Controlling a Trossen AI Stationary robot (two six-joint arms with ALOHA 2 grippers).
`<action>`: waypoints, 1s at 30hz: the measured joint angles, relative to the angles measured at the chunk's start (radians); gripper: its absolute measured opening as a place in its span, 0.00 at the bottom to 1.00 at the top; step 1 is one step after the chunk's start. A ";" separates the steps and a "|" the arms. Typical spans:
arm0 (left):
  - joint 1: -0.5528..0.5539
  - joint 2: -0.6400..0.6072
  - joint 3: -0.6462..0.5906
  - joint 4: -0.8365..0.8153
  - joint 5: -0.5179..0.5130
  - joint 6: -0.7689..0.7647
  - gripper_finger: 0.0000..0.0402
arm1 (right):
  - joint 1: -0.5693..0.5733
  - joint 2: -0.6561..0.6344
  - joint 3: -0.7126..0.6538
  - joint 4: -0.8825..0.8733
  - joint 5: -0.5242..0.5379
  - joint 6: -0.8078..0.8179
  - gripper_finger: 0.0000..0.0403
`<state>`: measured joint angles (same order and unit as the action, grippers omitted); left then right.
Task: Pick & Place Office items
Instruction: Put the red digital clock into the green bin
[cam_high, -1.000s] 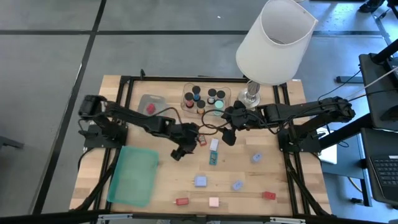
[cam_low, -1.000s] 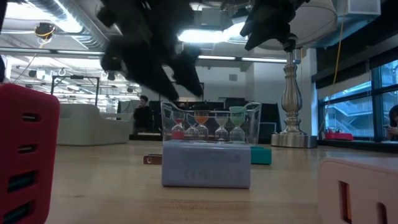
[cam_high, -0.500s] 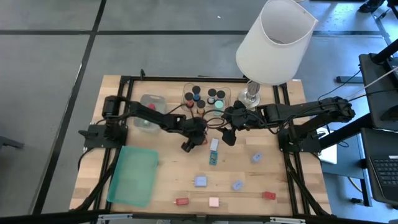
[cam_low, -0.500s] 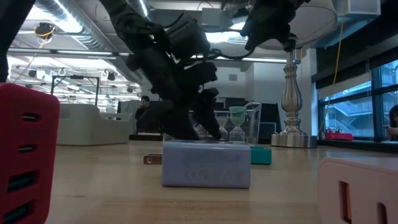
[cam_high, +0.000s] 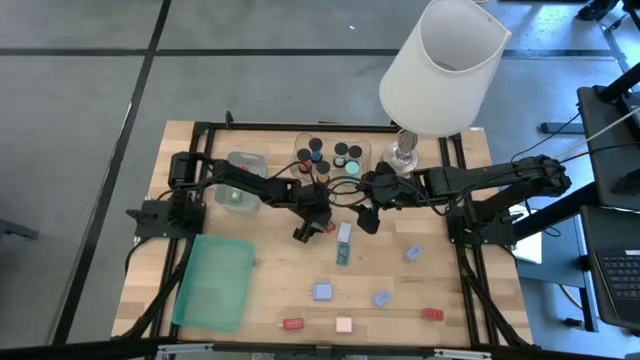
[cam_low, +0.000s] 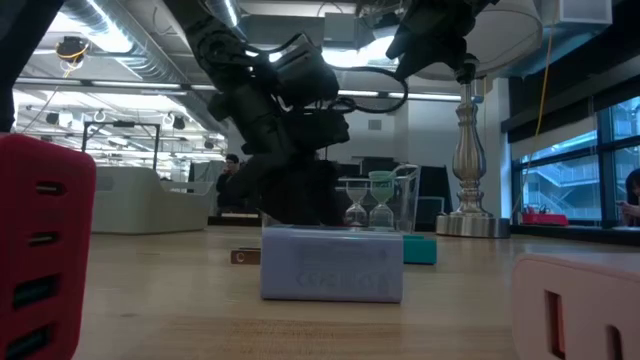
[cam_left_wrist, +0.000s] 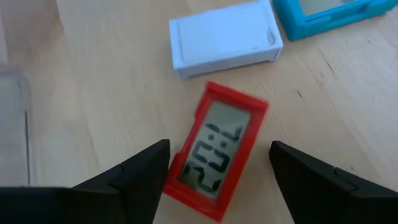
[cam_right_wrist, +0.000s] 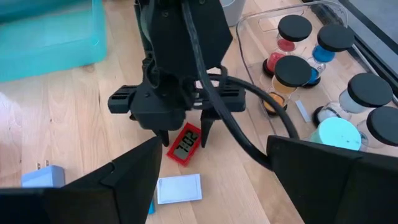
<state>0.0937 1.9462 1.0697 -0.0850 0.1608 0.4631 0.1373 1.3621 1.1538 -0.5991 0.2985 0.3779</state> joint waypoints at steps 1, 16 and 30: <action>0.000 0.000 0.000 -0.011 0.000 -0.025 0.67 | 0.000 0.000 0.000 0.000 0.000 0.000 0.73; -0.014 -0.049 -0.010 -0.089 -0.019 -0.364 0.38 | 0.000 0.000 0.000 0.000 0.000 0.000 0.73; -0.161 -0.360 -0.006 -0.451 -0.133 -0.669 0.38 | 0.000 0.000 0.000 -0.004 0.000 -0.020 0.73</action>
<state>-0.0678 1.5859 1.0634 -0.5357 0.0275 -0.2062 0.1371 1.3621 1.1538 -0.6029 0.2985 0.3580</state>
